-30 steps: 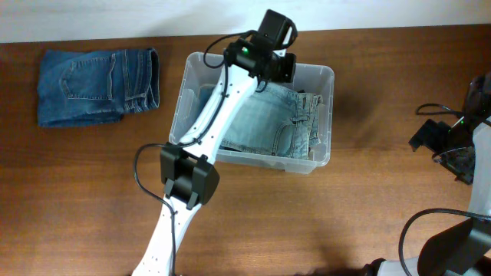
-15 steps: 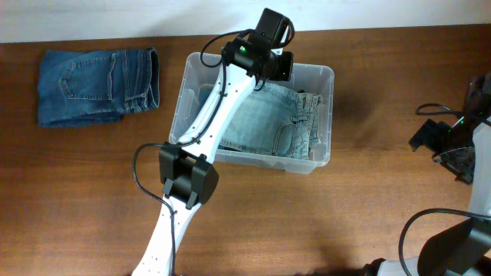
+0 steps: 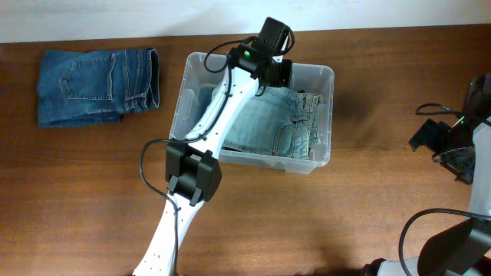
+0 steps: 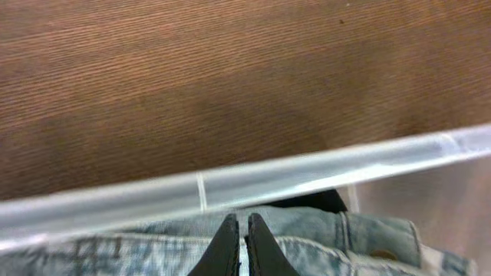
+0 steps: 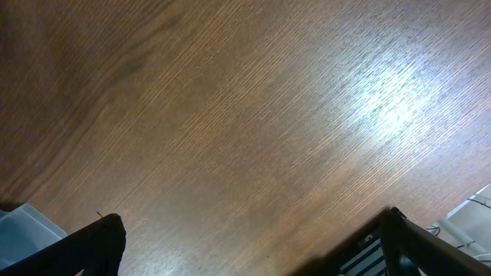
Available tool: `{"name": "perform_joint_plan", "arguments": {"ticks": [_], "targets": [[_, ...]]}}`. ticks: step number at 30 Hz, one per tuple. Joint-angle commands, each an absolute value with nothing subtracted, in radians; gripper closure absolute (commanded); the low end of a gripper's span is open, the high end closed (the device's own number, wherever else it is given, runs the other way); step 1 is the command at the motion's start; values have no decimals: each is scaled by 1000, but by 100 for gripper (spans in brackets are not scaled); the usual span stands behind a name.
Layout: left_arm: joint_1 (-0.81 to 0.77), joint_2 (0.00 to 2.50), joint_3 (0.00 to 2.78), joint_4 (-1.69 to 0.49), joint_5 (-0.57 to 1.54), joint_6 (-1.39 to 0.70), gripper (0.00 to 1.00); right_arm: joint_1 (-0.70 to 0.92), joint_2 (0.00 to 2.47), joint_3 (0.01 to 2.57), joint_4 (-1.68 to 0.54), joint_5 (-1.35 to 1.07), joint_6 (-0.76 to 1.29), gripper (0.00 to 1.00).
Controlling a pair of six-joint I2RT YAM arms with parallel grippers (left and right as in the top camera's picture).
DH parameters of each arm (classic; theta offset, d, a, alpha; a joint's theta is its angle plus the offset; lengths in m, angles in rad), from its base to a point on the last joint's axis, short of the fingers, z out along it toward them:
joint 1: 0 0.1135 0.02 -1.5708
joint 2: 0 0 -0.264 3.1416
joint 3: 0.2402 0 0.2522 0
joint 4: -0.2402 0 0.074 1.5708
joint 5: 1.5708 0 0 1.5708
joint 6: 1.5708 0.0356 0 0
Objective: Pack container
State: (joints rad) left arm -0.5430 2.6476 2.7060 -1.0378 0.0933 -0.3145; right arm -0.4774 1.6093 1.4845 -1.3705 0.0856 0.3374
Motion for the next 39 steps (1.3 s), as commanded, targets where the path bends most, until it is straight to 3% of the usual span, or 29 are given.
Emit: {"name": "perform_joint_plan", "arguments": {"ticks": [1, 39], "targets": [[-547, 2654, 2718, -1000, 83, -321, 93, -478, 1609, 1484, -1370, 87, 346, 2], [-466, 2656, 2718, -917, 22, -355, 94, -478, 1609, 1484, -1370, 87, 346, 2]]}}
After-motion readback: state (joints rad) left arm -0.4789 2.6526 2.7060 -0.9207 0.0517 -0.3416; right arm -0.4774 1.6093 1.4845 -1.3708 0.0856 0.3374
